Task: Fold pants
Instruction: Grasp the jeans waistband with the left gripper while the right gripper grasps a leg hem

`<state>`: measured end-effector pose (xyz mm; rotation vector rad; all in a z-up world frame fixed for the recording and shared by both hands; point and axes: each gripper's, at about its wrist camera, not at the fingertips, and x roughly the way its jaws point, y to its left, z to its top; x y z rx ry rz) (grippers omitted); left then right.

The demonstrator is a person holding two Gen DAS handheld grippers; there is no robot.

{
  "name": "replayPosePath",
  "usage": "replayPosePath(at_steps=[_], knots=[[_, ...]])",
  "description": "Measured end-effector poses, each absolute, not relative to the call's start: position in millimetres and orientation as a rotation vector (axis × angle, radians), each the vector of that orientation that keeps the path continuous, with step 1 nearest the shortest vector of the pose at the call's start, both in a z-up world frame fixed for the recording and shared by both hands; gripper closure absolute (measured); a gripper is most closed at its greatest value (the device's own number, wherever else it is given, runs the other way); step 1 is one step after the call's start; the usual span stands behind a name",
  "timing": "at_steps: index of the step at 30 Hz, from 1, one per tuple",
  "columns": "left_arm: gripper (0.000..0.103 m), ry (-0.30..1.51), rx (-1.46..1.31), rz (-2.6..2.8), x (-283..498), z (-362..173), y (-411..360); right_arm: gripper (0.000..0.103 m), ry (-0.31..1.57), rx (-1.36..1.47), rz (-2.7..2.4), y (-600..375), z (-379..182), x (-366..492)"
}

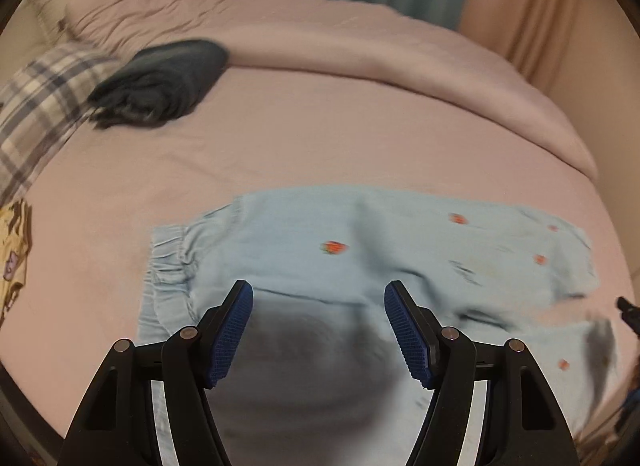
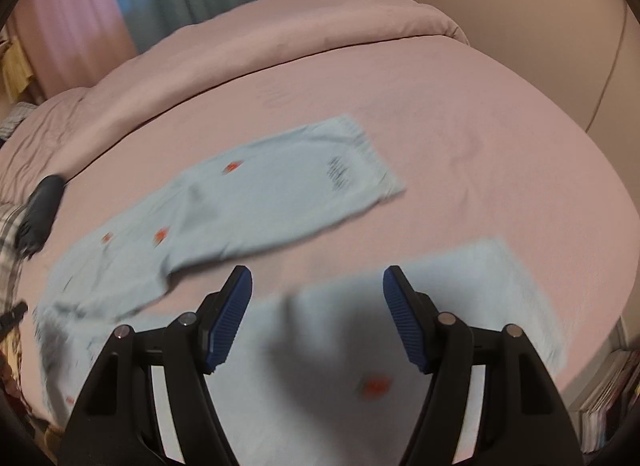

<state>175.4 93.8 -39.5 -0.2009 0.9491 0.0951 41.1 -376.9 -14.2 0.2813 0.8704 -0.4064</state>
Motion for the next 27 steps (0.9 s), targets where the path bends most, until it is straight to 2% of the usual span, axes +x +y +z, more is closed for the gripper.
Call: replayPosePath(at_steps=[4, 6, 8, 9, 10, 13, 16, 18, 20, 24, 27], knots=[[0.042, 1.009, -0.246, 0.116, 180, -69, 112, 0.035, 0.965, 0.344, -0.446, -418, -37, 84], [0.049, 1.022, -0.232, 0.116, 180, -76, 115, 0.041, 1.01, 0.383, -0.496, -436, -56, 99], [0.051, 1.008, -0.229, 0.107, 180, -78, 118, 0.05, 1.004, 0.404, -0.504, -442, -67, 107], [0.051, 1.007, -0.233, 0.098, 180, -80, 118, 0.058, 0.976, 0.369, -0.503, -439, -65, 110], [0.052, 1.012, -0.239, 0.094, 180, -83, 120, 0.089, 0.96, 0.319, -0.504, -435, -62, 115], [0.052, 1.029, -0.251, 0.091, 184, -90, 121, 0.09, 0.934, 0.346, -0.507, -436, -52, 117], [0.052, 1.021, -0.246, 0.091, 182, -89, 120, 0.09, 0.791, 0.323, -0.53, -431, -19, 103], [0.052, 1.02, -0.273, 0.087, 181, -91, 123, 0.09, 0.761, 0.308, -0.549, -430, -9, 95], [0.052, 1.021, -0.289, 0.085, 182, -93, 126, 0.09, 0.791, 0.29, -0.558, -435, -18, 97], [0.052, 1.017, -0.239, 0.094, 182, -95, 120, 0.089, 0.936, 0.222, -0.579, -447, -71, 105], [0.052, 1.02, -0.225, 0.098, 178, -94, 116, 0.088, 0.909, 0.139, -0.583, -440, -65, 99]])
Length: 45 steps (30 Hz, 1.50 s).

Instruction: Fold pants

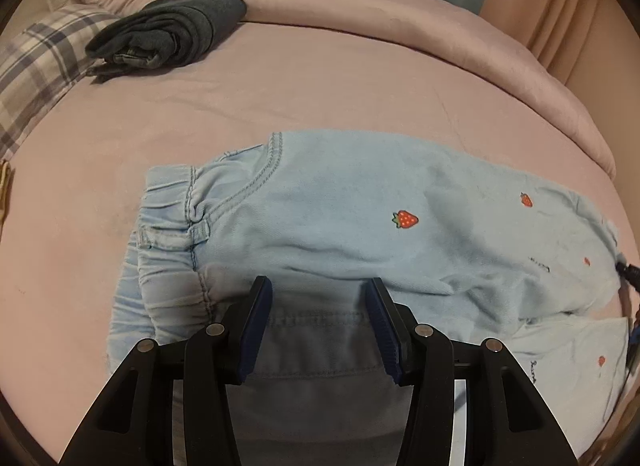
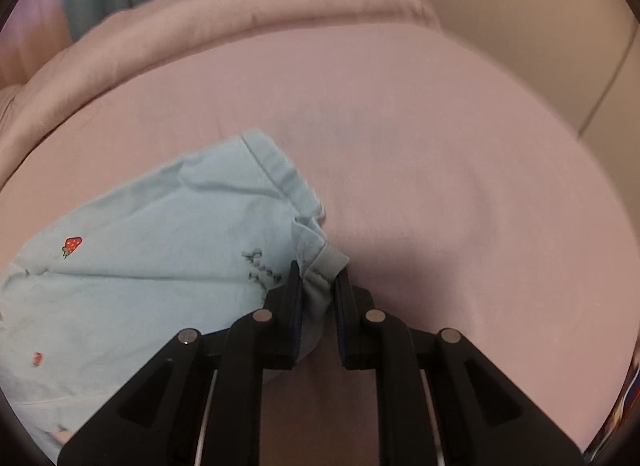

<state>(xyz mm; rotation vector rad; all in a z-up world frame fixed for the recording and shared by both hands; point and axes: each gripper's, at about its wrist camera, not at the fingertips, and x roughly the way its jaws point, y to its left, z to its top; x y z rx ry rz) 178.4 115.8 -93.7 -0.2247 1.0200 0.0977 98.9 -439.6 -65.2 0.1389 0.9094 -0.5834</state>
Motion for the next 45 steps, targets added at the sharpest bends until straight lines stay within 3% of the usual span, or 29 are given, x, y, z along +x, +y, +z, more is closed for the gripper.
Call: replayPosePath(at_steps=[3, 4, 5, 7, 10, 14, 16, 22, 25, 26, 31, 36, 37, 38, 39, 45], knots=[[0.052, 1.02, -0.265, 0.082, 167, -85, 120, 0.079, 0.903, 0.125, -0.567, -439, -43, 89], [0.052, 1.025, -0.28, 0.076, 163, -82, 124, 0.068, 0.883, 0.13, -0.547, -440, -30, 80], [0.052, 1.024, -0.303, 0.066, 154, -76, 128, 0.049, 0.851, 0.147, -0.531, -441, -16, 62], [0.052, 1.014, -0.319, 0.066, 141, -68, 134, 0.029, 0.803, 0.209, -0.516, -453, 4, 10], [0.049, 0.992, -0.334, 0.097, 113, -59, 151, 0.028, 0.775, 0.306, -0.532, -468, 15, -55], [0.033, 1.01, -0.361, 0.191, 79, -62, 172, 0.026, 0.811, 0.433, -0.606, -490, 9, -136], [0.03, 1.034, -0.347, 0.265, 67, -68, 180, 0.026, 0.859, 0.457, -0.62, -494, -6, -156], [0.03, 1.117, -0.398, 0.362, 49, -88, 201, 0.029, 0.939, 0.504, -0.538, -484, -54, -173], [0.029, 1.139, -0.473, 0.304, 46, -98, 208, 0.04, 0.937, 0.463, -0.542, -472, -65, -168], [0.028, 1.137, -0.538, 0.268, 45, -104, 213, 0.051, 0.922, 0.413, -0.548, -467, -63, -166], [0.027, 1.113, -0.608, 0.225, 41, -107, 210, 0.079, 0.892, 0.408, -0.54, -467, -60, -156], [0.028, 1.103, -0.501, 0.168, 31, -109, 172, 0.085, 0.887, 0.401, -0.526, -460, -59, -144], [0.031, 1.089, -0.486, 0.191, 31, -110, 168, 0.086, 0.886, 0.401, -0.527, -459, -59, -144], [0.061, 1.062, -0.495, 0.238, 29, -110, 166, 0.086, 0.886, 0.4, -0.53, -460, -62, -136], [0.076, 1.056, -0.526, 0.23, 33, -109, 169, 0.087, 0.887, 0.399, -0.533, -459, -63, -132], [0.079, 0.966, -0.652, 0.108, 18, -69, 187, 0.09, 0.781, 0.423, -0.511, -458, -25, -144]])
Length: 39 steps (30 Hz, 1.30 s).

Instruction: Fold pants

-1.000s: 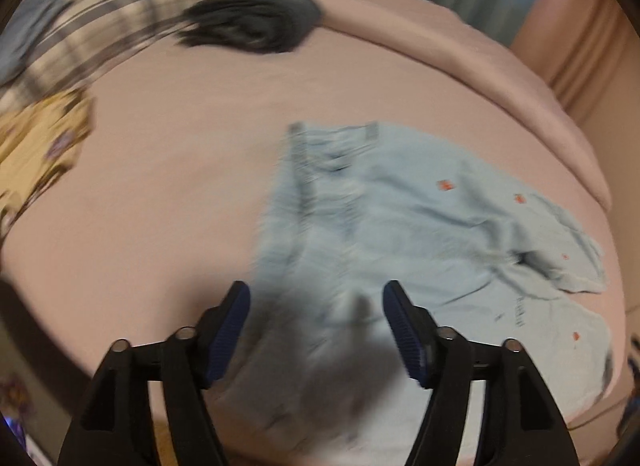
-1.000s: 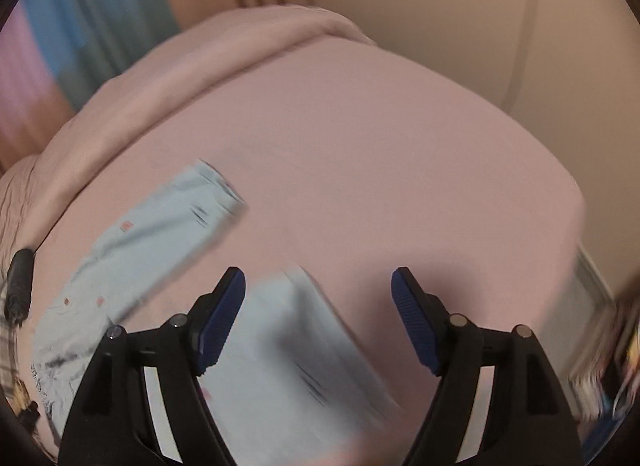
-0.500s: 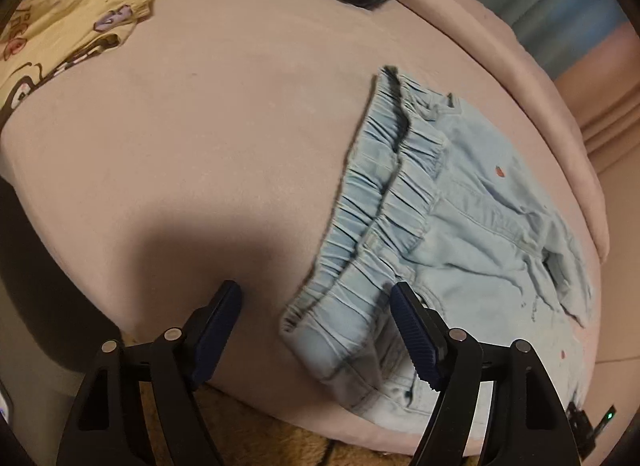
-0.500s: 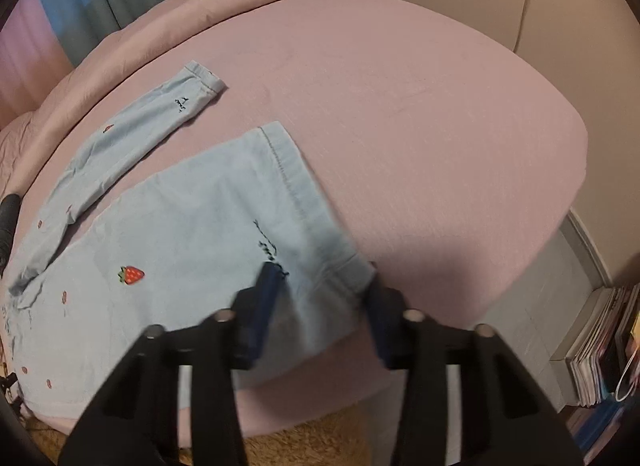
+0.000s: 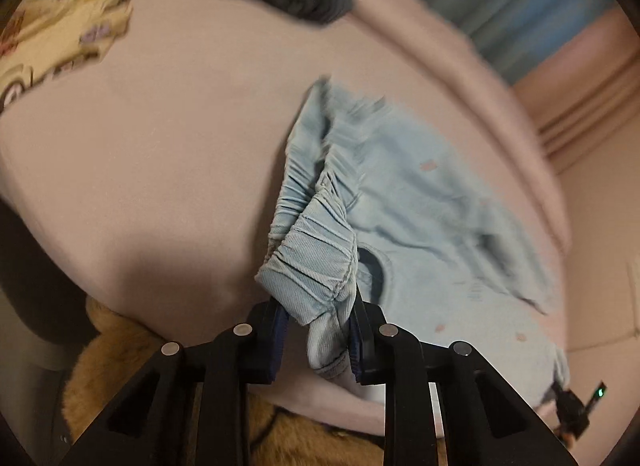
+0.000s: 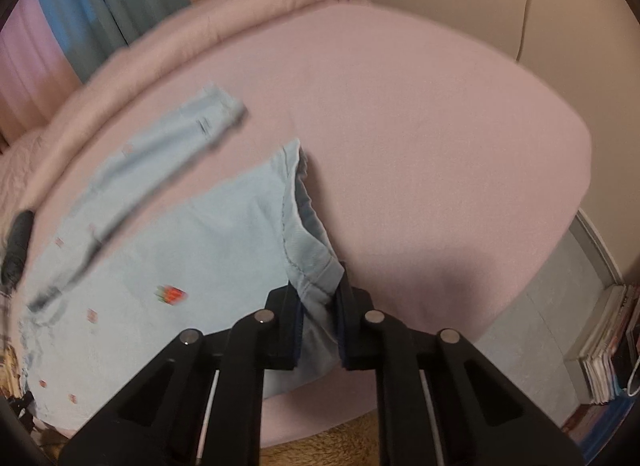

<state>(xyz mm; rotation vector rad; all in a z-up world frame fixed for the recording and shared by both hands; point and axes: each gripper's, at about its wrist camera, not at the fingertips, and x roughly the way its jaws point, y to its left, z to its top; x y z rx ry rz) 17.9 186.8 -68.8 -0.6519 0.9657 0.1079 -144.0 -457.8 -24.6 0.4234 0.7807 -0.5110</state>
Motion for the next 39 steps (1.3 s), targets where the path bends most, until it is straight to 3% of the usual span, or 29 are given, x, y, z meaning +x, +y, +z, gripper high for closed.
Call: replayPosePath(at_steps=[5, 8, 9, 13, 16, 20, 24, 29, 33, 36, 38, 39], knots=[[0.077, 0.974, -0.572, 0.127, 6, -63, 193, 0.09, 0.759, 0.445, -0.489, -460, -10, -162], [0.076, 1.099, -0.596, 0.166, 8, -101, 199, 0.09, 0.832, 0.449, -0.508, -464, -39, -155], [0.071, 1.134, -0.591, 0.182, 4, -109, 198, 0.089, 0.874, 0.449, -0.531, -466, -51, -152], [0.065, 1.149, -0.477, 0.22, 10, -106, 186, 0.088, 0.908, 0.399, -0.555, -463, -70, -150], [0.062, 1.183, -0.487, 0.209, 17, -102, 190, 0.07, 0.958, 0.369, -0.606, -467, -58, -144], [0.046, 1.168, -0.489, 0.265, 29, -82, 196, 0.056, 0.884, 0.339, -0.607, -474, -24, -131], [0.044, 1.128, -0.485, 0.294, 30, -71, 207, 0.056, 0.855, 0.336, -0.546, -475, -14, -97], [0.044, 1.074, -0.435, 0.4, 31, -59, 222, 0.077, 0.986, 0.32, -0.491, -473, -60, -58], [0.044, 1.063, -0.443, 0.375, 48, -59, 227, 0.077, 0.96, 0.352, -0.515, -482, -70, -52], [0.044, 1.038, -0.441, 0.314, 66, -47, 224, 0.061, 1.017, 0.408, -0.511, -479, -52, -37], [0.044, 0.999, -0.457, 0.25, 89, -37, 224, 0.039, 0.989, 0.424, -0.446, -470, -31, -21], [0.044, 0.986, -0.481, 0.227, 102, -35, 226, 0.034, 0.969, 0.43, -0.416, -465, -19, -12]])
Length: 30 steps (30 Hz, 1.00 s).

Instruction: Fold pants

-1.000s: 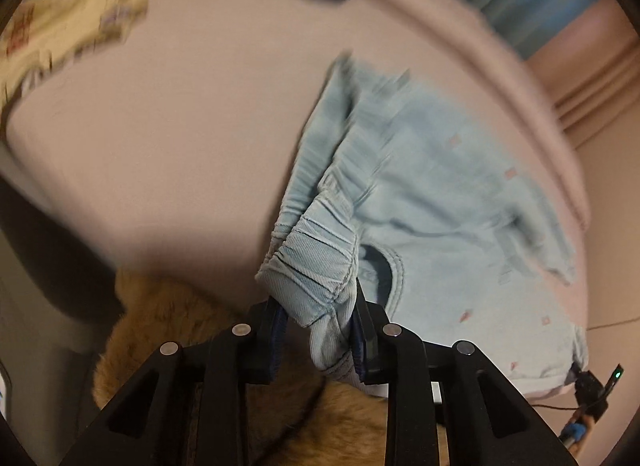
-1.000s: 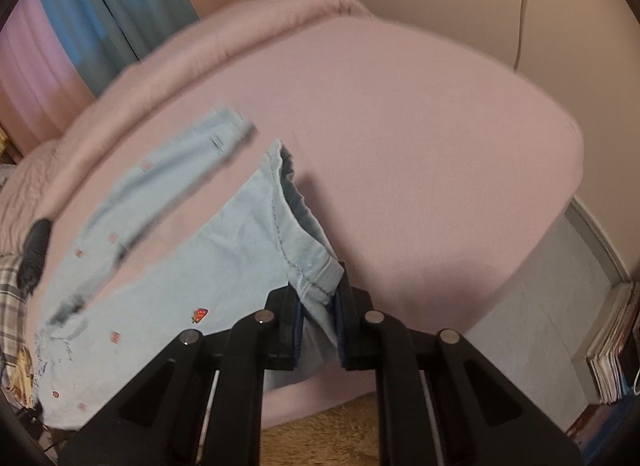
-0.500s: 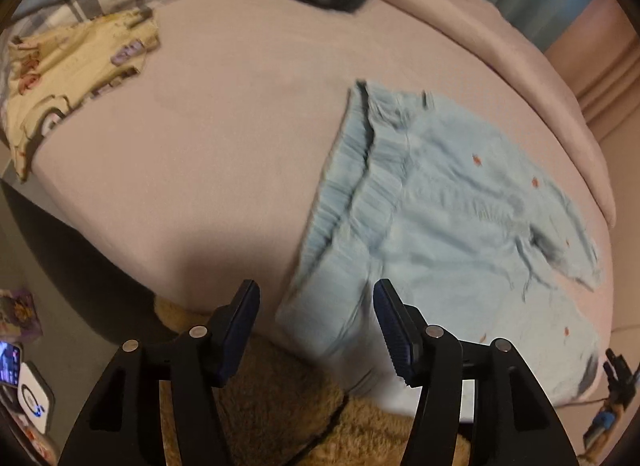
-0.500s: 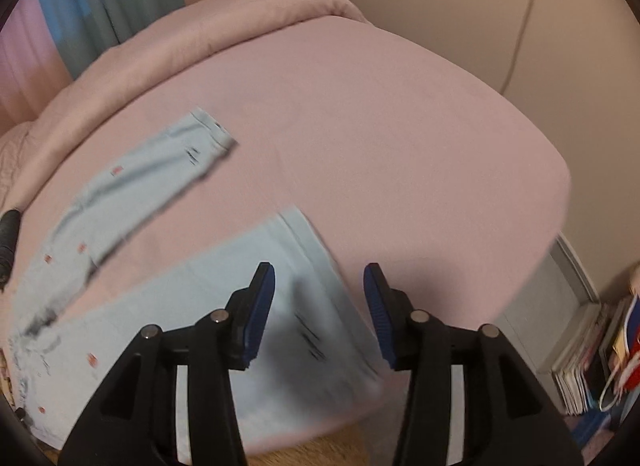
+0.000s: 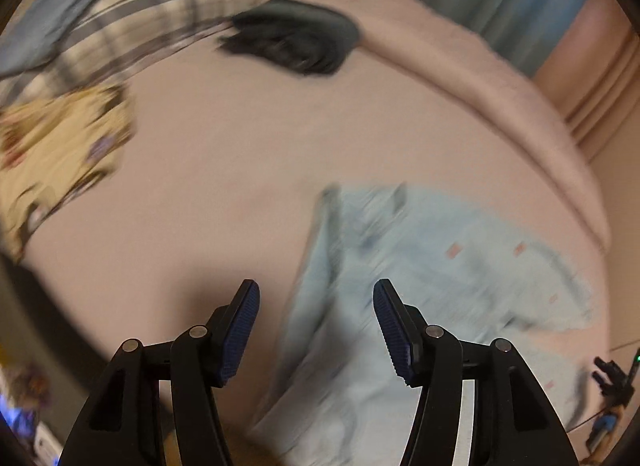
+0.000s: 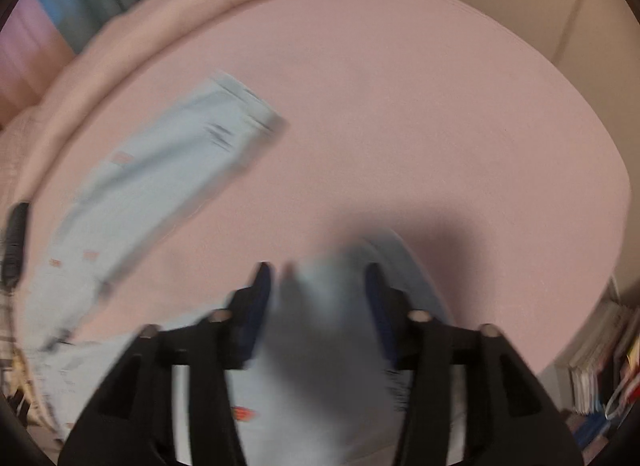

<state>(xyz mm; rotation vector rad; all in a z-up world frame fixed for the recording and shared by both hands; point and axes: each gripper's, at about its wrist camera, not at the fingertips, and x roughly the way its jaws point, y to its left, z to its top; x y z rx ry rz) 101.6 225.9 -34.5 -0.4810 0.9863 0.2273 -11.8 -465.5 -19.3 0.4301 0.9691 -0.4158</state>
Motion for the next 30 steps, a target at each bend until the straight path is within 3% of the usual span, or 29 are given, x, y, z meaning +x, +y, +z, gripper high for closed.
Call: replayPosePath(at_steps=[1, 8, 17, 19, 21, 23, 24, 25, 26, 28, 30], knots=[[0.044, 0.986, -0.518, 0.207, 118, -35, 229, 0.029, 0.953, 0.438, -0.384, -461, -9, -2], [0.044, 1.129, -0.596, 0.244, 194, -74, 241, 0.03, 0.997, 0.54, -0.269, -443, 25, 89], [0.044, 1.22, -0.616, 0.283, 229, -121, 240, 0.03, 1.044, 0.59, -0.45, -489, -10, 170], [0.051, 1.2, -0.594, 0.28, 229, -120, 237, 0.031, 1.058, 0.555, -0.478, -492, -22, 181], [0.067, 1.19, -0.568, 0.277, 229, -121, 235, 0.031, 1.058, 0.494, -0.498, -493, -34, 193], [0.073, 1.168, -0.538, 0.269, 229, -119, 231, 0.032, 1.051, 0.435, -0.496, -491, -44, 201], [0.073, 1.154, -0.533, 0.281, 228, -117, 229, 0.035, 1.054, 0.415, -0.494, -492, -51, 205], [0.073, 1.141, -0.536, 0.292, 226, -117, 228, 0.049, 1.054, 0.39, -0.509, -492, -56, 207], [0.073, 1.126, -0.557, 0.303, 224, -116, 228, 0.071, 1.028, 0.337, -0.556, -492, -58, 209], [0.074, 1.102, -0.618, 0.31, 218, -114, 233, 0.094, 0.985, 0.31, -0.539, -492, -51, 207], [0.074, 1.044, -0.627, 0.3, 209, -99, 234, 0.094, 0.918, 0.372, -0.506, -494, -31, 197]])
